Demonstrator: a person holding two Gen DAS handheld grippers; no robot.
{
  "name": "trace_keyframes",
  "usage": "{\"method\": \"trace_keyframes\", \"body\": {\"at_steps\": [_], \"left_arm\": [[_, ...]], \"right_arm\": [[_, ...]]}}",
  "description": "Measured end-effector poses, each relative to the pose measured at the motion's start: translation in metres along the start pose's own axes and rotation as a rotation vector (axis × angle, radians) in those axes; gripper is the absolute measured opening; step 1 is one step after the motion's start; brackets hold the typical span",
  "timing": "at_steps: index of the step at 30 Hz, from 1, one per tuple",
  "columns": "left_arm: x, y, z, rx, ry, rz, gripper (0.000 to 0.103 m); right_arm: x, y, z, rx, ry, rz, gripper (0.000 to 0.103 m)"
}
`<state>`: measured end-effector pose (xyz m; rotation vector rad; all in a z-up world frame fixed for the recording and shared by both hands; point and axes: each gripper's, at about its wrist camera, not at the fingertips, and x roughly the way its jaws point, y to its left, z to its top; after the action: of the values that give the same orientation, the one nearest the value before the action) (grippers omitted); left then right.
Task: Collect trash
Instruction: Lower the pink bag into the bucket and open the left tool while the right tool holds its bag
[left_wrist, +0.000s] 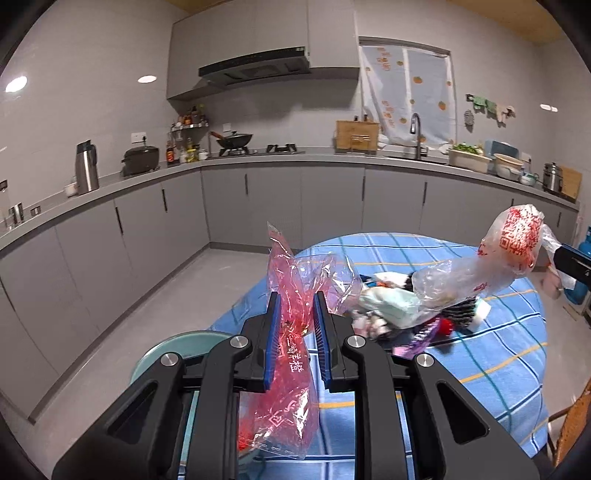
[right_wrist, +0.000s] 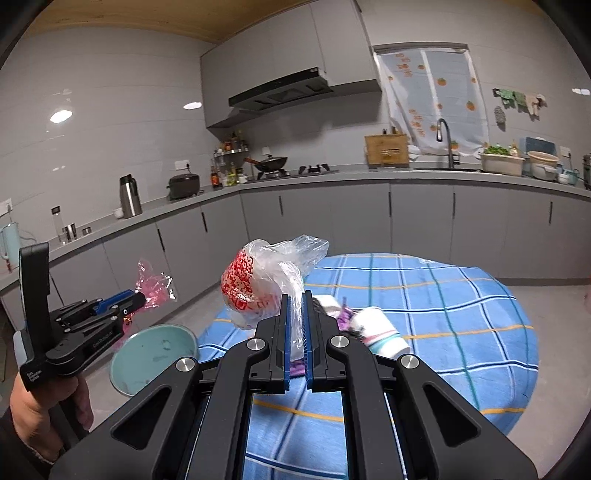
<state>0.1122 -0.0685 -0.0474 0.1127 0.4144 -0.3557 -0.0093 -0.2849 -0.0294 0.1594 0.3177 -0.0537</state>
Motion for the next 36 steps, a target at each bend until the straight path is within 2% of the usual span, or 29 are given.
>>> {"method": "trace_keyframes", "body": {"at_steps": [23,36], "left_arm": [[0.018,0.081,-0.008,-0.069,0.038,0.186,0.019],[0.033,0.103,-0.022,-0.069,0.071,0.261,0.019]], "right_arm": [[0.059,0.067,0.008,-0.050,0.043,0.162,0.007],[0.097,0.106,-0.002,-0.085,0.089,0.225,0.007]]}}
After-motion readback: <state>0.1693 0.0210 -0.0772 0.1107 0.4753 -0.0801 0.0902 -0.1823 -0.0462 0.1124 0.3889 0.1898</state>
